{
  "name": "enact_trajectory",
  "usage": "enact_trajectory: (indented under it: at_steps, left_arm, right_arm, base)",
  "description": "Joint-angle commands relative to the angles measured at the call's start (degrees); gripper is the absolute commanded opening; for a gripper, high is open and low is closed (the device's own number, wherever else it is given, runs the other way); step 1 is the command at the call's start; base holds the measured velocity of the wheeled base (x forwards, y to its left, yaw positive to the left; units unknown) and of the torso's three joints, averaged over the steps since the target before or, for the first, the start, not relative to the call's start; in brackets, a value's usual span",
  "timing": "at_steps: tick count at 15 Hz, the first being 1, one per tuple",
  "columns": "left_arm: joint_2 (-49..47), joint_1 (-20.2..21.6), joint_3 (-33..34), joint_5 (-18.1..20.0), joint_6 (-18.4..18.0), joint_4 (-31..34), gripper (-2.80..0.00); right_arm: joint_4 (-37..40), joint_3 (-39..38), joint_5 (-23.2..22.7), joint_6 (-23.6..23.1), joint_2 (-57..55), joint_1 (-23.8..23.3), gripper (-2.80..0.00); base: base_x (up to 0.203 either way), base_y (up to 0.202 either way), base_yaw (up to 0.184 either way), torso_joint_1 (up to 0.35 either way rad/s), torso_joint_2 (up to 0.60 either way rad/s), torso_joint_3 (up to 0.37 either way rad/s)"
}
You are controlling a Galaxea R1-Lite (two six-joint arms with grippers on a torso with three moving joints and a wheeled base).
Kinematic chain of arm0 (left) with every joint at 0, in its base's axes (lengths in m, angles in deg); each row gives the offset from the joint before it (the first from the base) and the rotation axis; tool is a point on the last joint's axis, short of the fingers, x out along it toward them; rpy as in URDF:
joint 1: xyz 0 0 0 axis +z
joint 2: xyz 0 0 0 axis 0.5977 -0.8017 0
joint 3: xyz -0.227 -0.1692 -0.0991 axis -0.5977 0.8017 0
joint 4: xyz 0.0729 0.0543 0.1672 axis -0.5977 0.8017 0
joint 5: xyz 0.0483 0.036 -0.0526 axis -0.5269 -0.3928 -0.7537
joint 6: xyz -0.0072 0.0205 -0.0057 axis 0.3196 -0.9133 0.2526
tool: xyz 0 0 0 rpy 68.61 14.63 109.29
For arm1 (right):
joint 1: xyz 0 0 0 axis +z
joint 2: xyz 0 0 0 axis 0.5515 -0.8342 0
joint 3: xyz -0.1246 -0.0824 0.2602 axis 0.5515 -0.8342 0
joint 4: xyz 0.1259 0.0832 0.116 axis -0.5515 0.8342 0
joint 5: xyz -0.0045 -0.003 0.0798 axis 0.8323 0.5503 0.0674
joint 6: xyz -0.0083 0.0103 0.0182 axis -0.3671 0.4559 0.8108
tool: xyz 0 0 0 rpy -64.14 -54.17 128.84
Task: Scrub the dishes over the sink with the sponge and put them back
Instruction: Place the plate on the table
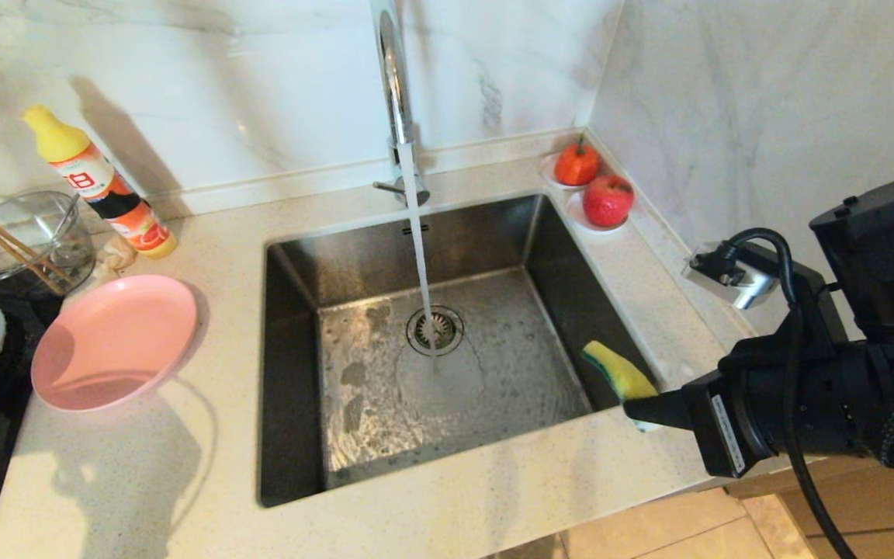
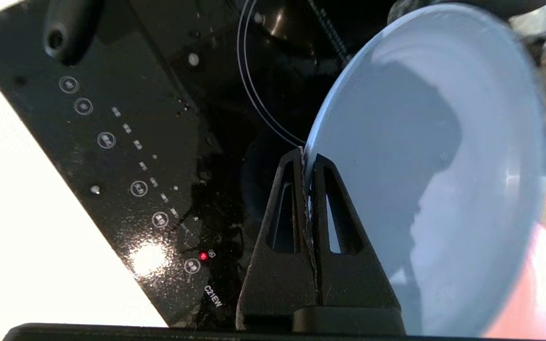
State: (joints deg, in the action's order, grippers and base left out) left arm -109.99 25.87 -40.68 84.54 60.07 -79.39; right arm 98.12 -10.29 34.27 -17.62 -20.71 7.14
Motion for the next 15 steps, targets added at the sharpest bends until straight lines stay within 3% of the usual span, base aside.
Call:
enact_trajectory:
  at_steps: [1, 6, 12, 15]
  left_arm:
    - [4.36, 0.82, -0.06, 0.35, 0.24, 0.82, -2.8]
    - [12.7, 1.88, -0.18, 0.53, -0.21, 9.06, -2.8]
    - [7.27, 8.24, 1.91, 0.27, -4.67, 9.86, -2.8]
    - [4.12, 8.97, 5.47, 0.45, -6.76, 9.6, -2.8]
  right_arm:
    - [-0.06, -0.13, -0.03, 0.09, 0.16, -0.18, -2.8]
    - [-0.24, -0.37, -1.29, 0.09, 0.73, -0.36, -2.8]
    - [-0.41, 0.4, -1.61, 0.09, -0.28, -0.36, -2.8]
    - [-0.41, 0.49, -1.61, 0.18, -0.73, -0.55, -2.8]
  base:
    - [0.0, 0.0, 0.0, 0.0, 0.0, 0.0]
    - [0.0, 0.0, 0.0, 0.0, 0.0, 0.0]
    - [0.0, 0.0, 0.0, 0.0, 0.0, 0.0]
    - [0.0, 0.0, 0.0, 0.0, 0.0, 0.0]
